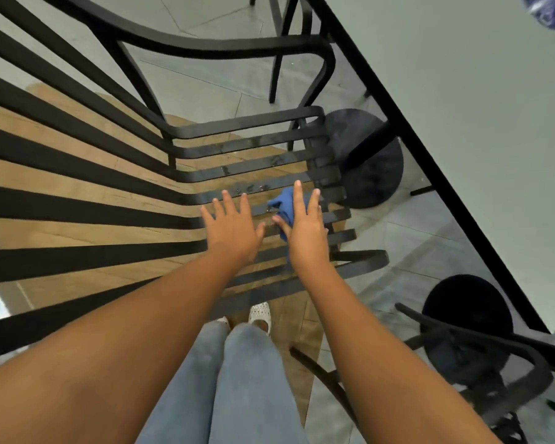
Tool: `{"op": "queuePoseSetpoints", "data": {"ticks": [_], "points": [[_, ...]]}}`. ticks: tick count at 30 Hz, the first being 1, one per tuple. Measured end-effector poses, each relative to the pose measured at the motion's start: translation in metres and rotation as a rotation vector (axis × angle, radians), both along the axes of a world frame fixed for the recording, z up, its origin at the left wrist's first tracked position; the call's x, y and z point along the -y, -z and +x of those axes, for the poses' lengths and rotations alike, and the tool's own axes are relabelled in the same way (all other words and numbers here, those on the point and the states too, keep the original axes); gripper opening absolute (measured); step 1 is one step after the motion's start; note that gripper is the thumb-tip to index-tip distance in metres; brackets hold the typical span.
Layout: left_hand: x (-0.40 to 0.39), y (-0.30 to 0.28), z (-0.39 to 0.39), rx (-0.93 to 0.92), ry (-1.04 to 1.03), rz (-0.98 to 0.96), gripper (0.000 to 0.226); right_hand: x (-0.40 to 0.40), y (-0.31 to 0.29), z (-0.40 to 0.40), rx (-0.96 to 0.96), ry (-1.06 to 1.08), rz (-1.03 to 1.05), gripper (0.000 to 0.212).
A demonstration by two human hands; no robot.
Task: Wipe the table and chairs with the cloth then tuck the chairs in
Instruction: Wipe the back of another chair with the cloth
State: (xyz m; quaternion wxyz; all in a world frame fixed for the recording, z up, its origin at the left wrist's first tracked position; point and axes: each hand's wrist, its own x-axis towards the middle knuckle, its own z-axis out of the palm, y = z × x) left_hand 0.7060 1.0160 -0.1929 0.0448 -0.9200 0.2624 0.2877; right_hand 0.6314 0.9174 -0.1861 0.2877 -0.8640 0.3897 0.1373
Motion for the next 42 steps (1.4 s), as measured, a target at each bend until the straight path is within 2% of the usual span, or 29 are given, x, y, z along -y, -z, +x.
{"op": "queuePoseSetpoints", "data": {"ticks": [6, 12, 18, 23, 26, 32, 34, 37, 42], "points": [[0.006, 0.026, 0.05, 0.053, -0.066, -0.089, 0.046, 0.015, 0.029, 0.057, 0.022, -0.026, 0.12, 0.077], [0.016, 0.05, 0.1, 0.025, -0.191, -0.153, 0.029, 0.031, 0.054, 0.112, -0.07, -0.062, 0.133, 0.072], [0.031, 0.076, 0.14, -0.009, -0.288, -0.085, 0.044, 0.052, 0.079, 0.158, -0.079, -0.081, 0.182, 0.067], [0.035, 0.107, 0.161, 0.012, -0.333, -0.14, 0.037, 0.058, 0.109, 0.191, -0.018, -0.095, 0.181, 0.063], [0.036, 0.129, 0.171, -0.017, -0.35, -0.114, 0.043, 0.055, 0.125, 0.211, 0.047, -0.083, 0.142, 0.056], [0.028, 0.16, 0.185, 0.045, -0.378, -0.131, 0.058, 0.038, 0.145, 0.238, 0.1, 0.007, 0.156, 0.065], [0.024, 0.165, 0.189, 0.043, -0.373, -0.139, 0.063, 0.032, 0.153, 0.242, 0.031, 0.014, 0.168, 0.073], [0.021, 0.171, 0.193, 0.072, -0.323, -0.119, 0.069, 0.03, 0.165, 0.242, -0.183, -0.112, 0.045, 0.083], [0.022, 0.171, 0.2, 0.079, -0.262, -0.087, 0.075, 0.035, 0.184, 0.239, -0.176, -0.498, -0.161, 0.083]]}}
